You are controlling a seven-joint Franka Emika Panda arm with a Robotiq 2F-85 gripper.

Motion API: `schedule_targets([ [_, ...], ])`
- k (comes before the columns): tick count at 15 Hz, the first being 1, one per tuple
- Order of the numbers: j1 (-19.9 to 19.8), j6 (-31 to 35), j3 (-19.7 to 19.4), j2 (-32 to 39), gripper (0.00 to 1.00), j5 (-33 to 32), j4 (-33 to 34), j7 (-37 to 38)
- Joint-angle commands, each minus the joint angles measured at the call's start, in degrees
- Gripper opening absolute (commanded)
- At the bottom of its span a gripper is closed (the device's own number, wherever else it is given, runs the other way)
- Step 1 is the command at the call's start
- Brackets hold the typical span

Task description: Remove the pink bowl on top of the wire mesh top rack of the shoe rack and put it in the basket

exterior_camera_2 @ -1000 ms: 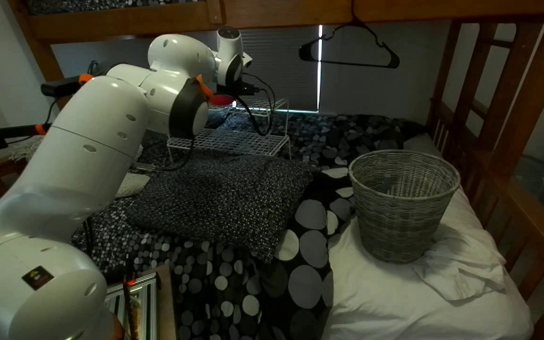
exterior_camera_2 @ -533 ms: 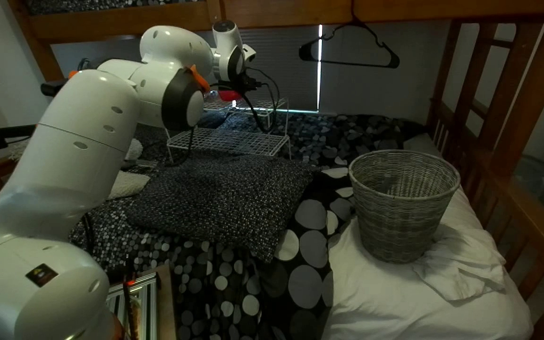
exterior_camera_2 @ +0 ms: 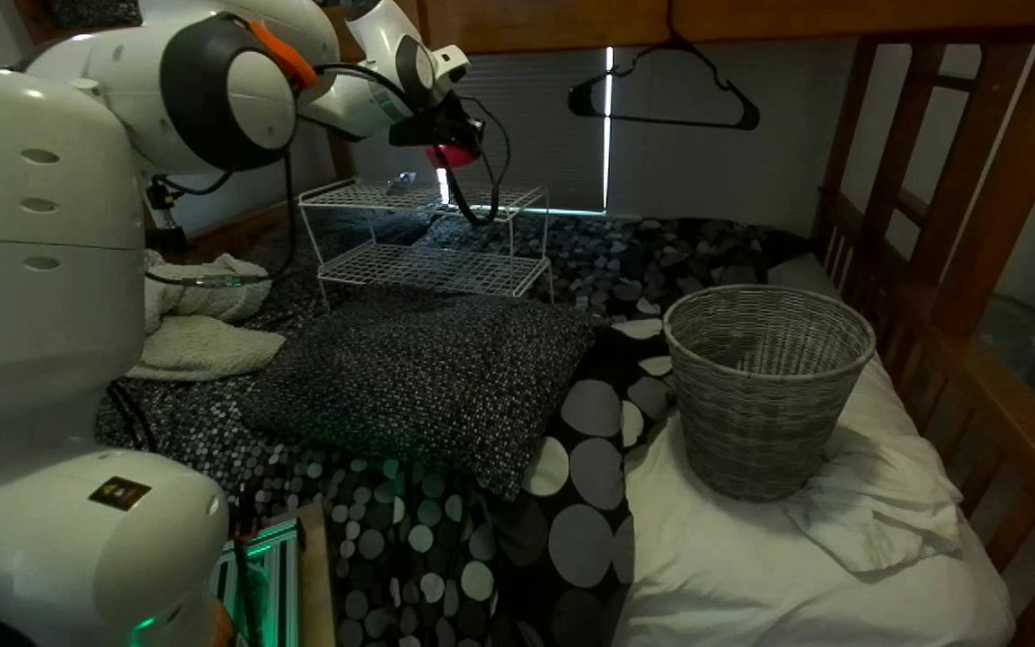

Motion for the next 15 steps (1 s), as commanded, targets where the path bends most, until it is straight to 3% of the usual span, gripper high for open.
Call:
schedule_targets([
  [1,1.2,0.0,-1.4,-1.3,0.07,-0.6,-1.6,1.5],
  [3,1.8,0.0,-2.3,-2.7,0.02,-0.9,-3.4,2.4],
  [6,3.1,-2.9,-4.8,-7.2,0.02,-3.8,-9.4,8.4],
  [12,7.8,-17.5,-7.6,-20.9,0.02,-16.7,-24.4,27.2],
  [13,3.2,-21.9,-1.5,-23.2,0.02,-19.6,-25.9,31.2],
  [15,0.7,-28.4,3.2,-28.1,0.02,-20.8,-30.6,38.5],
])
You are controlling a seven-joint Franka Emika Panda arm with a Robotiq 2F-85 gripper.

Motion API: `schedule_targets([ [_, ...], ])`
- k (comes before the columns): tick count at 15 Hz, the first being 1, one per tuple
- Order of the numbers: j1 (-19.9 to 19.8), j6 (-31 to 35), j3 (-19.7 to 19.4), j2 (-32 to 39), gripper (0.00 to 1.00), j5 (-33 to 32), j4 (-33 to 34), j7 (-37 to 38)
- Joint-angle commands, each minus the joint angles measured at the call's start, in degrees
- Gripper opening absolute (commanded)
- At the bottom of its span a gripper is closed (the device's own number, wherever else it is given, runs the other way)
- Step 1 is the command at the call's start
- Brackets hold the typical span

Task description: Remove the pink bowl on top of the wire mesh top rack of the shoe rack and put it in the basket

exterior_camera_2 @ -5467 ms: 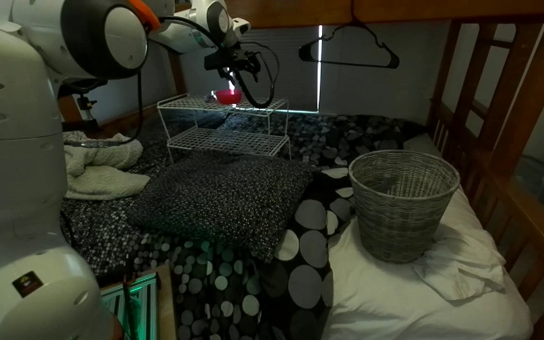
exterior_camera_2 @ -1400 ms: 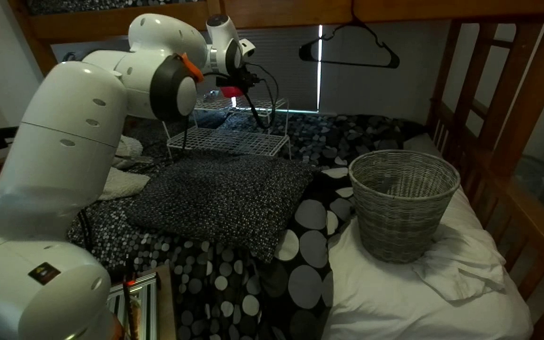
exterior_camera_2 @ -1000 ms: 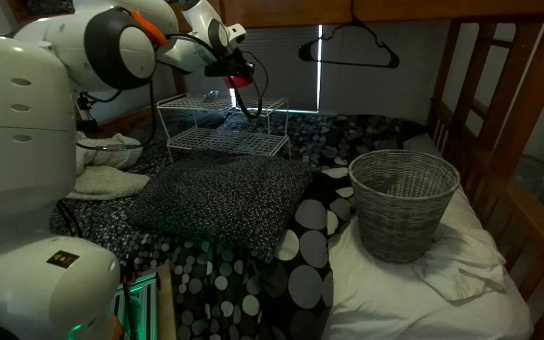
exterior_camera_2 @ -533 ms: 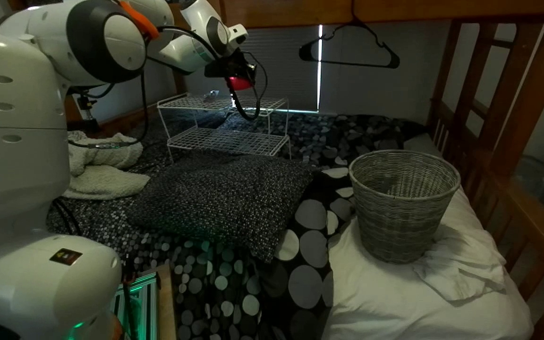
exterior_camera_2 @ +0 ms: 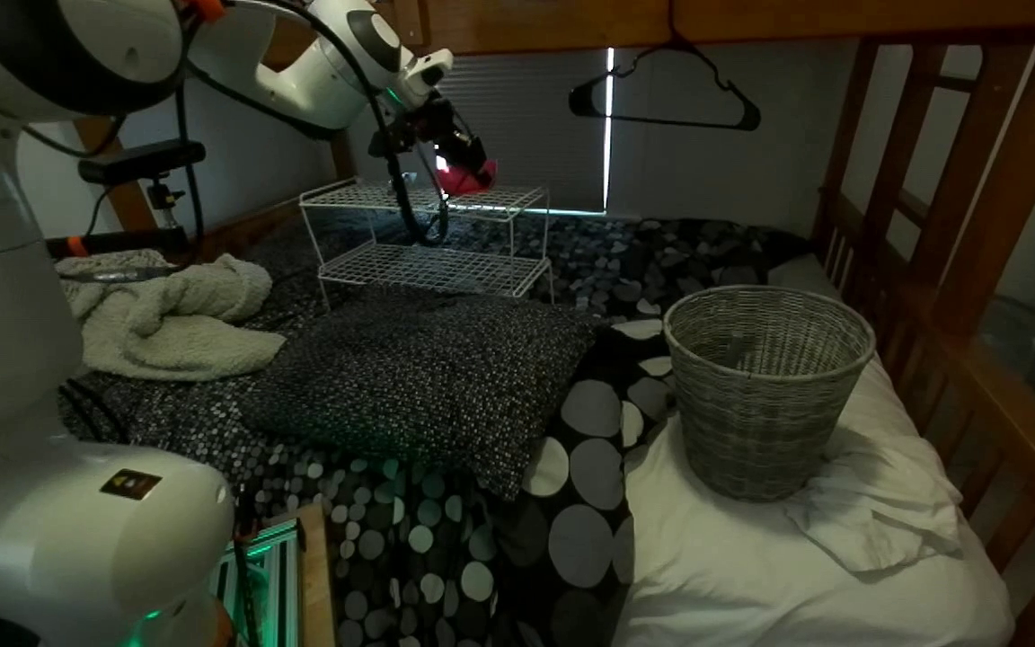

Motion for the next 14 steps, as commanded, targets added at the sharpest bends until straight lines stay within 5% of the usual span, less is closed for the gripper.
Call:
schedule_targets([
  [1,-5.4,-9.1,9.3,-12.0,0.02,-2.8,-12.9,13.2],
  [3,-9.5,-7.9,12.9,-7.4,0.07,-1.2,-7.1,8.8],
  [7,-12.2,-7.7,15.7,-10.6,0.02,-0.8,-10.5,9.4],
  [11,-20.0,-9.2,17.9,-20.5,0.02,1.7,-22.7,12.7],
  [14,-26.4,3.2,18.2,-28.3,0.02,4.6,-31.5,10.4],
])
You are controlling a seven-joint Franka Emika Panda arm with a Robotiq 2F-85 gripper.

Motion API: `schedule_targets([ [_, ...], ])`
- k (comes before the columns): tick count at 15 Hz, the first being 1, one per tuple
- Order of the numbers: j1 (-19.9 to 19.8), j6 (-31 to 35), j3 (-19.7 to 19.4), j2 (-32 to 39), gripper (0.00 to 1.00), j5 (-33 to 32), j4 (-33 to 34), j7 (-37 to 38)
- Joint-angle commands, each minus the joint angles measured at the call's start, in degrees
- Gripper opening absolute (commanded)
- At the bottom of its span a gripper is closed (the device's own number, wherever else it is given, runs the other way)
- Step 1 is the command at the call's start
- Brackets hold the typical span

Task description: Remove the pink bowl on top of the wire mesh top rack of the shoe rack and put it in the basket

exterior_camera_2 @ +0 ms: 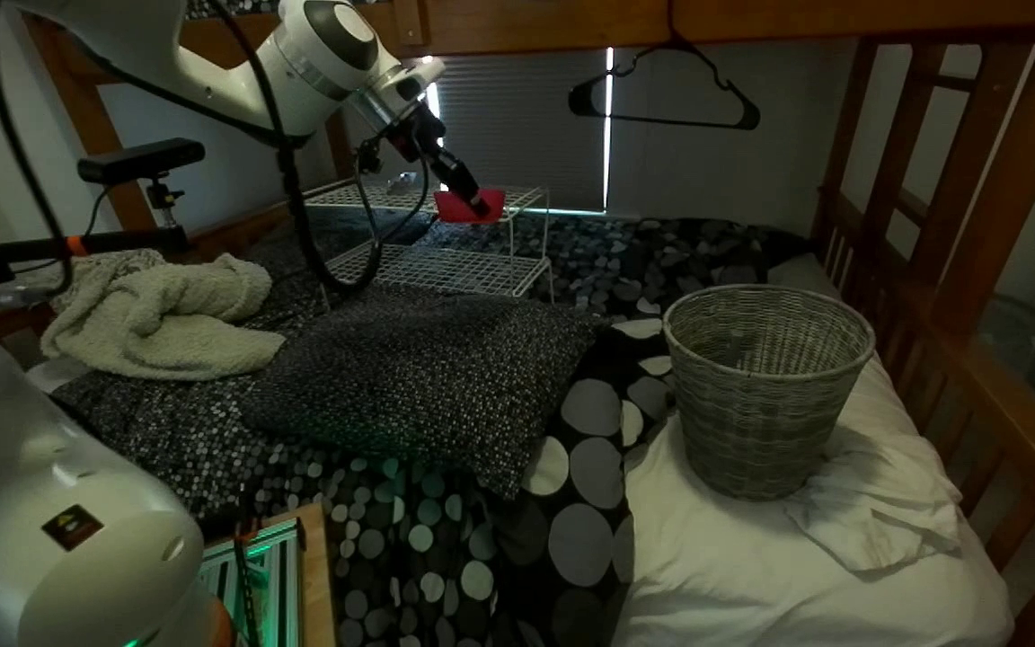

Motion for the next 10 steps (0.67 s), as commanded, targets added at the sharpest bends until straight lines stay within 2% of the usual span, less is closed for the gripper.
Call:
schedule_targets([
  [1,-8.1,11.7,1.3,-13.0,0.02,4.3,-14.3,-3.3],
  [4,-14.6,22.2,-1.2,-19.7,0.02,9.6,-22.0,-12.9],
  [5,-16.7,23.2,-2.3,-21.5,0.02,12.6,-23.2,-16.4],
  [6,-19.1,21.0,-3.2,-21.9,0.02,16.0,-23.4,-19.0],
  [7,-21.1,21.1,2.5,-18.2,0.07,14.9,-19.7,-16.8],
  [10,-24.2,21.0,0.6,-20.9,0.07,18.2,-21.9,-21.5],
])
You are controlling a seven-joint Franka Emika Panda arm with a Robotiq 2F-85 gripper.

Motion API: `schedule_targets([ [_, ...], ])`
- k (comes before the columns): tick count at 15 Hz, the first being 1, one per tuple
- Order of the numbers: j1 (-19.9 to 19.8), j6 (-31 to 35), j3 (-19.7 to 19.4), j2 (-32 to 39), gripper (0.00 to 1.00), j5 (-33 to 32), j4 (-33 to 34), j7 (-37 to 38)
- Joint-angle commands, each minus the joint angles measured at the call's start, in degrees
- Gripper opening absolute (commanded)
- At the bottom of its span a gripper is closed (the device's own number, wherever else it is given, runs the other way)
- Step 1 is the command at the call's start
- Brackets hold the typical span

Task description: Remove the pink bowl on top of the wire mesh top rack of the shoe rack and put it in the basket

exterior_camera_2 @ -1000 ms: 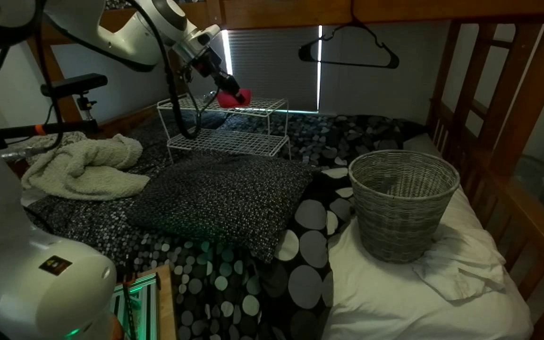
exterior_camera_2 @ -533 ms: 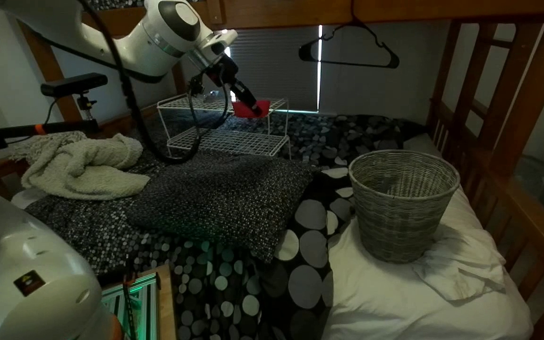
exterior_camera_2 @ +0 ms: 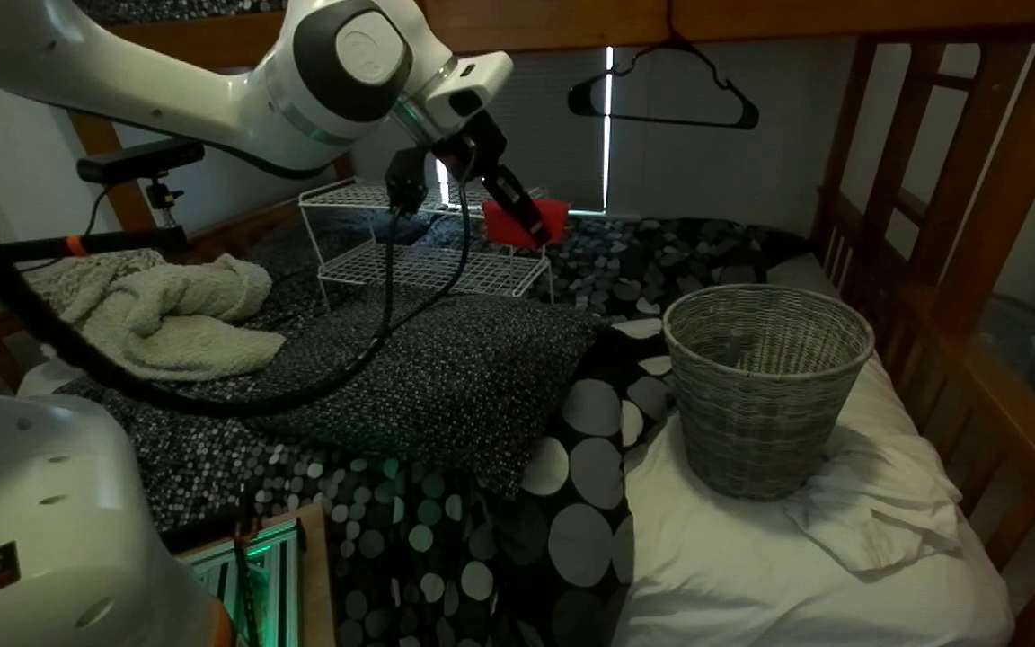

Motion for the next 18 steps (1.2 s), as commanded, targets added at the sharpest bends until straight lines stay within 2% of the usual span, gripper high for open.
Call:
schedule_targets([
  [1,-4.9,0.8,4.4,-0.5,0.07,4.1,-0.2,-2.9],
  [2,-5.8,0.6,3.9,0.2,0.02,3.5,0.2,-3.3],
  [3,-8.1,0.7,2.8,0.9,0.02,2.9,0.1,-4.0],
  [6,-19.5,2.1,2.9,3.9,0.02,-3.5,0.5,-4.4],
  [8,-25.7,4.7,3.0,9.8,0.02,-6.5,3.9,-4.1],
  [10,-29.9,6.8,4.5,15.4,0.02,-9.8,8.2,-2.3],
  [13,-30.5,8.2,5.6,24.6,0.02,-14.5,17.0,-0.3],
  [18,-23.6,4.4,2.3,38.1,0.02,-19.1,31.8,1.7],
])
